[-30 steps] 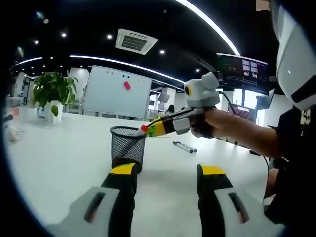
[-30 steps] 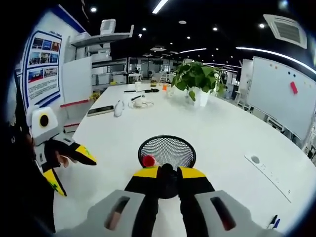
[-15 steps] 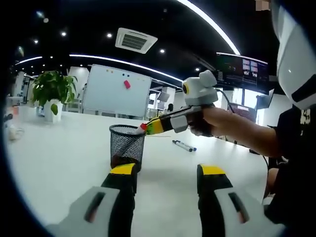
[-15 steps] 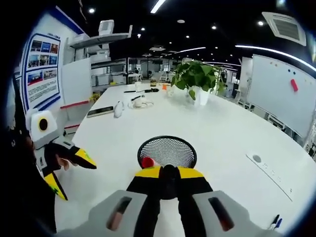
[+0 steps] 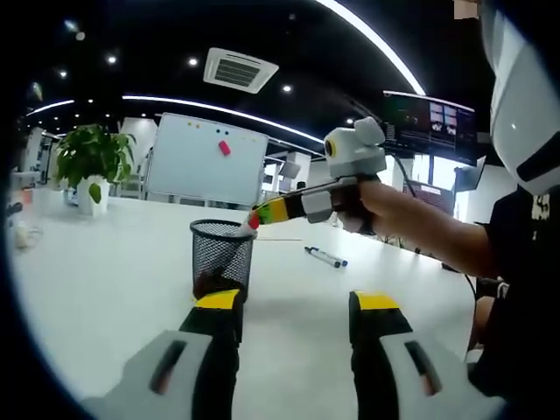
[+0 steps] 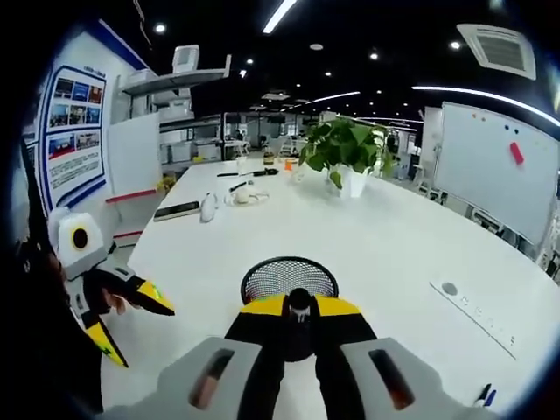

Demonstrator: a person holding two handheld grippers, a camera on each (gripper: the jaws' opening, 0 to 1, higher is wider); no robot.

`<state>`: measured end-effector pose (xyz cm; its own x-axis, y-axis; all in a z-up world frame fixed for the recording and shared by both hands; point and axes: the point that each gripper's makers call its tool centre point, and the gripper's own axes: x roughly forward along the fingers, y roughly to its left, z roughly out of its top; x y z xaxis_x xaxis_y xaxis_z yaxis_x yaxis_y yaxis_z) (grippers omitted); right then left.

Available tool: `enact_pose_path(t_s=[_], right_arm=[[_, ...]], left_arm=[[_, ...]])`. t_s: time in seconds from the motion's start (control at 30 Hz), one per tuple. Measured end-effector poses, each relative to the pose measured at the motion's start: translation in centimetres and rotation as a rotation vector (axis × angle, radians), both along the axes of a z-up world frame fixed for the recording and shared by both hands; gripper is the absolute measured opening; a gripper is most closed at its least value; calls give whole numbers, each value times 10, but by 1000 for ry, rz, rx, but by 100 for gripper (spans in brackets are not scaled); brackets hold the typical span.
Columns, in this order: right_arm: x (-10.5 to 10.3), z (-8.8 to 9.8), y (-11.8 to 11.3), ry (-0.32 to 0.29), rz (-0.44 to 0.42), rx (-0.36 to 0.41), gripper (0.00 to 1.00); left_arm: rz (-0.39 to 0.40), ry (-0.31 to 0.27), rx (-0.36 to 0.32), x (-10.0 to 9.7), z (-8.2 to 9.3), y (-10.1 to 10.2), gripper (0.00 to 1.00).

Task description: Pick up the whiteboard markers from the pen holder and place them facing the whiteboard neatly

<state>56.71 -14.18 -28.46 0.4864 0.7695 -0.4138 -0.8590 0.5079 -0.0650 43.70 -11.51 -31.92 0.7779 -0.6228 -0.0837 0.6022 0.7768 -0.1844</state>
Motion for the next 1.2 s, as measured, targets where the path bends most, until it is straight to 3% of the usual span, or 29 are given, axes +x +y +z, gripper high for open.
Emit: enact_pose_path(t_s=[0.57,1.2], right_arm=[[-3,25,-3,-21,3,34,13],[-5,39,-7,-25,-7,55,13]], left_arm=[[-3,0,8,-3,0,-3,50],[-14,-6,17,-5,1,-7,50]])
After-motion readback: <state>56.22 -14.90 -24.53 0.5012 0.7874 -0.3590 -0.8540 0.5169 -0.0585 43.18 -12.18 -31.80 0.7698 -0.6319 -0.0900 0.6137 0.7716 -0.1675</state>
